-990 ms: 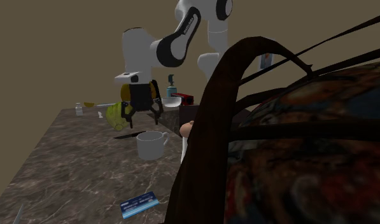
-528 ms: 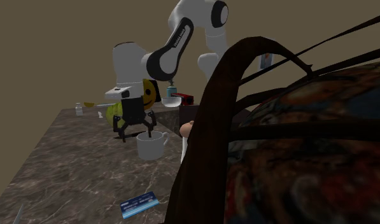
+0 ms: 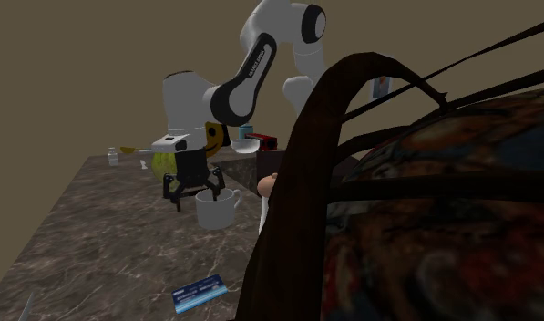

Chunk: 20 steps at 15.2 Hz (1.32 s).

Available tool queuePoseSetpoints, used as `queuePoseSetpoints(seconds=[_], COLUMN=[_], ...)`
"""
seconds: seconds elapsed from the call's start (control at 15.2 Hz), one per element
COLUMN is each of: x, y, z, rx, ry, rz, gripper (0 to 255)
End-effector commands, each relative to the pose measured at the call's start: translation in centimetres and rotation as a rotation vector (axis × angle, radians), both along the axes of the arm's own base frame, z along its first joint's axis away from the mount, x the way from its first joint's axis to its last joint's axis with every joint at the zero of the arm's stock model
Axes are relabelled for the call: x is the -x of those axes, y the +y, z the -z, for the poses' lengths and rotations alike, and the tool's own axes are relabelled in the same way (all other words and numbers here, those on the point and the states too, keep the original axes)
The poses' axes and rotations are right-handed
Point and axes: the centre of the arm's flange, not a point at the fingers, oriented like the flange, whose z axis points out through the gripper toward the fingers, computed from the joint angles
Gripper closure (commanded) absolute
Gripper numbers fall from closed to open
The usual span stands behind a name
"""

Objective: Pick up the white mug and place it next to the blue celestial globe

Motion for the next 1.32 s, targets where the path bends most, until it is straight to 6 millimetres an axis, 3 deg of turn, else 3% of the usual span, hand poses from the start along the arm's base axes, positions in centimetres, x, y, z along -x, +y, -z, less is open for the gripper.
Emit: queuePoseSetpoints(seconds=[0.0, 0.13, 0.2, 0.79, 1.25], x=[0.0, 0.0, 0.0, 0.0, 0.0], y=[0.0, 0.0, 0.0, 0.0, 0.0], z=[0.0, 0.0, 0.0, 0.0, -3.7], rx=[0.0, 0.0, 0.0, 0.0, 0.0], ry=[0.0, 0.0, 0.0, 0.0, 0.0], rz=[0.0, 0.0, 0.0, 0.0, 0.0], gripper=[0, 0, 255, 255, 255])
